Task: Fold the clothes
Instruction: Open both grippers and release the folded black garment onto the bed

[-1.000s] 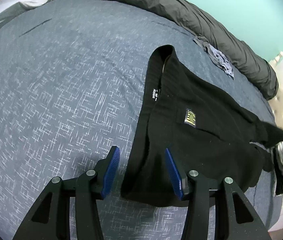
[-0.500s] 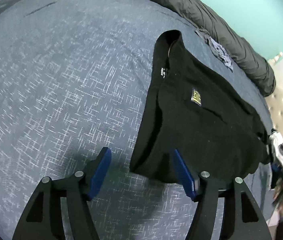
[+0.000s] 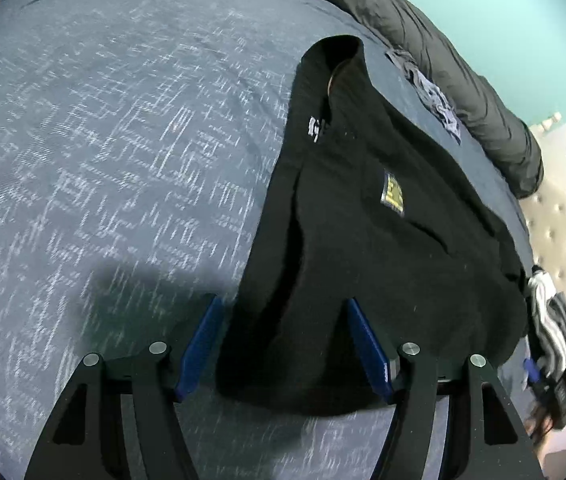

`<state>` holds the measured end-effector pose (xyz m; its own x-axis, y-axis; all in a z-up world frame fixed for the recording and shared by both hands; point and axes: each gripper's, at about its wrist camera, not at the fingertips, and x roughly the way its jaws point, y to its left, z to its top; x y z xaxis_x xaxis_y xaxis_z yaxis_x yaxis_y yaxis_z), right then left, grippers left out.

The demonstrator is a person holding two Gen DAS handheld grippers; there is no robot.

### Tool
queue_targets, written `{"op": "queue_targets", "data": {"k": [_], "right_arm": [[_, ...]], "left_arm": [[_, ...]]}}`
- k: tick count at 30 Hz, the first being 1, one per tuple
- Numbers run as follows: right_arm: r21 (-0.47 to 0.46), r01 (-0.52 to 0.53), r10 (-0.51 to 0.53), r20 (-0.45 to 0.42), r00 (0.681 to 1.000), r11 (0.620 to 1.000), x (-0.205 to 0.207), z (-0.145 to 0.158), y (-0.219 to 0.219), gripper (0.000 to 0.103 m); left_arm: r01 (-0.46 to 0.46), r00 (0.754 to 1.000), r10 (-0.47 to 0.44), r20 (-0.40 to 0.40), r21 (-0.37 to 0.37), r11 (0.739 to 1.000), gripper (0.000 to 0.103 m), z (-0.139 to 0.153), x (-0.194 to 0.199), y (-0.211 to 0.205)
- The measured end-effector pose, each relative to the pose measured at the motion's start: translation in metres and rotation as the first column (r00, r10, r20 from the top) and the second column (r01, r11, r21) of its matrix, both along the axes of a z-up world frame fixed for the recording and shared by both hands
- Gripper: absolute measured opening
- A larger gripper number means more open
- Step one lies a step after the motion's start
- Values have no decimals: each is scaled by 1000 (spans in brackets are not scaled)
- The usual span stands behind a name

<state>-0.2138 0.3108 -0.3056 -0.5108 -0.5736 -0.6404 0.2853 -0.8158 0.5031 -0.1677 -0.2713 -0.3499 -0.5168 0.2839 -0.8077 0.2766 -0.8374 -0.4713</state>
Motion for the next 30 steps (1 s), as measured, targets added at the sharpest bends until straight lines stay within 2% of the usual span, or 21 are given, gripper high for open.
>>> {"op": "queue_targets", "data": {"k": [3,4,7,8,9,11,14,17,22,24,25,27,30], "right_arm": [[-22,-12,12,-2,1000,1000,6,-14,-12,61],[-31,-15,15,0,1000,999,8,-19,-16,61],[-62,-20,20,11,1000,998,14,-35,-22,61],[-72,-20,21,16,1000,997,16,-41,-22,61],[-78,-19,21,21,1000,997,17,-44,-22,61],[-95,-12,15,30,999,995,17,-48,-20,61],[-119,3,1,34,999,993,16,-52,-17,61],[-119,3,1,30,1000,993,16,-52,-19,61],[-145,10,-8,16,1000,989,13,-50,-18,61],[-149,14,-12,15,1000,989,12,-50,-17,61],[-151,17,-15,14,1000,988,12,-50,-17,61],[-155,21,-19,13,1000,988,11,-50,-16,61],[-158,17,-14,18,1000,987,9,-51,-18,61]], "left_arm": [[26,1000,-26,4,-31,999,67,2,-8,5],[35,999,-35,8,-46,998,62,3,-10,7],[42,999,-41,14,-76,996,43,5,-12,6],[43,999,-42,16,-87,995,23,6,-12,5],[44,999,-42,18,-97,994,17,6,-13,5],[50,999,-49,12,-100,994,15,9,-11,4],[74,997,-75,1,-112,991,13,17,-9,8],[122,992,-123,-38,-37,992,13,24,-12,11],[166,986,-166,-25,-22,986,14,26,-28,19],[157,988,-157,-6,-39,987,23,24,-33,21],[148,989,-148,5,-54,988,33,23,-36,21],[135,991,-135,8,-49,990,34,21,-41,21],[132,991,-131,15,-56,990,44,19,-45,23]]}}
